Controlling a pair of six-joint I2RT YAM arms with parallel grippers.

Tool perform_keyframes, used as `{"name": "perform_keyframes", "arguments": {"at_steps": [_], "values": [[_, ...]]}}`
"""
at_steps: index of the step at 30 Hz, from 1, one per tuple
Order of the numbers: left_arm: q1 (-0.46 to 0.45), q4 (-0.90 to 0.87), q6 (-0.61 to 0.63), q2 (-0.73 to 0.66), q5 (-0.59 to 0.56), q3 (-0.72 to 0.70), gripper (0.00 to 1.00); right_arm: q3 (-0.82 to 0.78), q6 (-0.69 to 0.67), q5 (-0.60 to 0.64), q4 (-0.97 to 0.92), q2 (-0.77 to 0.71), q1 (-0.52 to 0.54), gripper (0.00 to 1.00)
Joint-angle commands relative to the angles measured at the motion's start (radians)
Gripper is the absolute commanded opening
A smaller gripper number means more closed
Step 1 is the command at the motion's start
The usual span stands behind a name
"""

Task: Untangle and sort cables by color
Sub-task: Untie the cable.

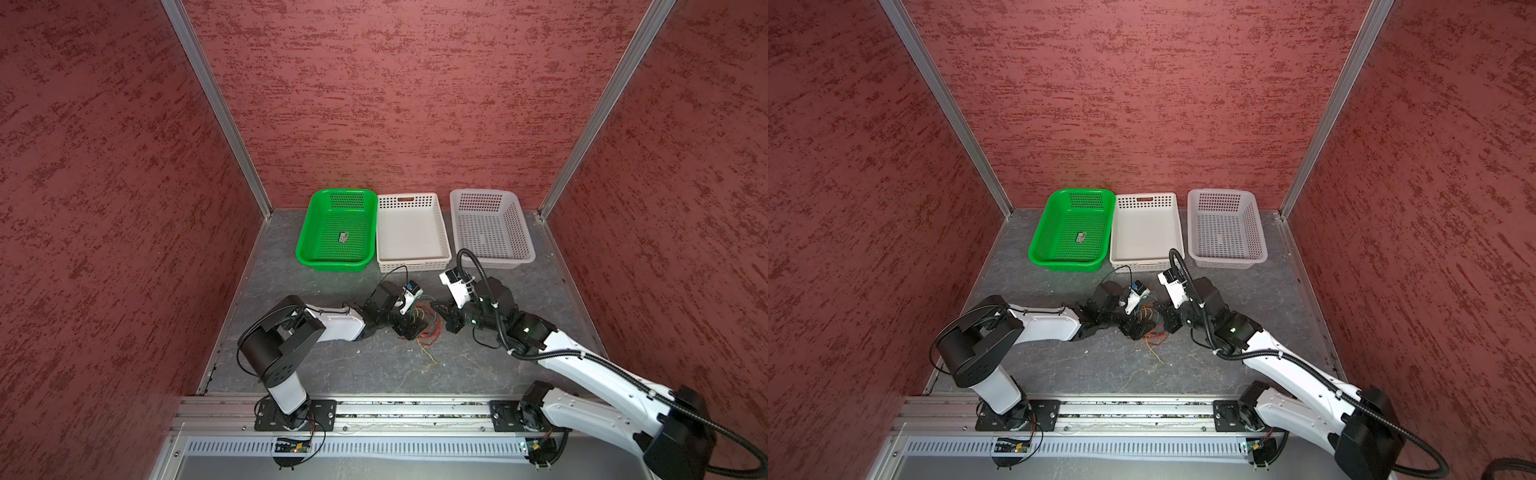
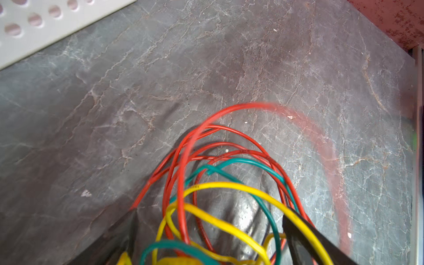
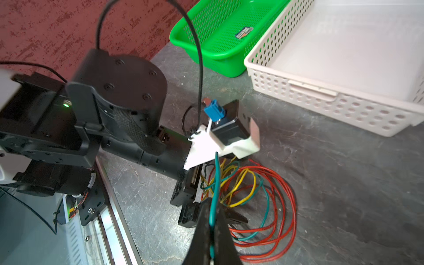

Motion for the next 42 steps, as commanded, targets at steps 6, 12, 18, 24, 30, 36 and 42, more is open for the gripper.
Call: {"name": "perform_keyframes", "arguments": {"at_steps": [6, 12, 18, 24, 30, 36, 42], "values": [[-0.002, 0.033, -0.001, 0.037, -0.006, -0.002, 0.97, 0.120, -0.081, 0.205, -0.038, -0.100, 0.006, 0.00], [-0.002, 0.035, -0.001, 0.047, -0.005, -0.003, 0.97, 0.197, -0.136, 0.330, -0.042, -0.176, 0.004, 0.00], [-0.001, 0.050, -0.003, 0.062, -0.003, -0.002, 0.97, 0.333, -0.200, 0.384, -0.114, -0.190, 0.004, 0.00], [0.000, 0.051, -0.004, 0.067, 0.000, 0.002, 0.97, 0.437, -0.249, 0.445, -0.153, -0.204, 0.004, 0.00], [0.003, 0.045, -0.012, -0.011, -0.001, -0.026, 0.98, 0.433, -0.254, 0.489, -0.140, -0.185, 0.004, 0.00], [0.029, 0.015, -0.033, -0.217, 0.052, -0.069, 0.99, 0.417, -0.252, 0.583, -0.132, -0.122, 0.002, 0.00], [0.084, -0.044, -0.057, -0.430, 0.098, -0.082, 0.99, 0.447, -0.265, 0.663, -0.100, 0.006, -0.091, 0.00]]}}
